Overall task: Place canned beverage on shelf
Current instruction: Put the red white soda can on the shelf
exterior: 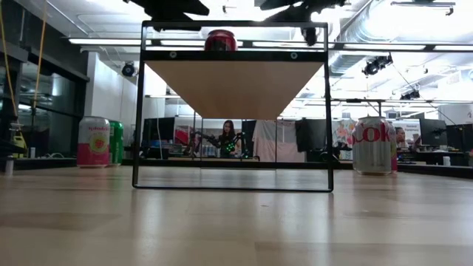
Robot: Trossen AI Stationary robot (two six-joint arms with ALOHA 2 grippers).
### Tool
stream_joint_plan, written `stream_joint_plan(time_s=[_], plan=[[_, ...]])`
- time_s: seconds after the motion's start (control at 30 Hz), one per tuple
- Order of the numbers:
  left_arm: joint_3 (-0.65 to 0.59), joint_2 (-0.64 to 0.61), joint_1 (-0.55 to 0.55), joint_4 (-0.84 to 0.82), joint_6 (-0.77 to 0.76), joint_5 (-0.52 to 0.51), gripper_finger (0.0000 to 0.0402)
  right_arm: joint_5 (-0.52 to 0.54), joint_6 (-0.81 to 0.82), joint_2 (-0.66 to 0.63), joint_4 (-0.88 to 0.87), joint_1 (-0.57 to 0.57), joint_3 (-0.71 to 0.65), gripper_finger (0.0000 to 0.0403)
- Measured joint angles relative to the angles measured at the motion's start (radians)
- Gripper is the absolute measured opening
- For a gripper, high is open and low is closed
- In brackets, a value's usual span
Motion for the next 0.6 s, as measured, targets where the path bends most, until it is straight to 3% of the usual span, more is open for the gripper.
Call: stream_joint_plan(time_s=[0.2,0.3,0.43,0.6], plan=[[0.0,-0.007,0.001,-0.011,0.014,-0.017,0.0282,0.007,-0.18,0.074,0.027,0.013,0.0,0.0245],[0.0,-0.007,0.0,-0.022,-0.009,-0.042,0.0282,0.005,-0.214,0.111,0.045,0.013,0.0,0.029],[0.0,-0.006,0.001,-0.061,-0.119,-0.115,0.0282,0.007,-0.246,0.163,0.087,0.012,0.0,0.0312],[0.0,-0.005,0.001,-0.1,-0.136,-0.102,0.0282,0.048,-0.334,0.217,0.124,0.01,0.0,0.0314]])
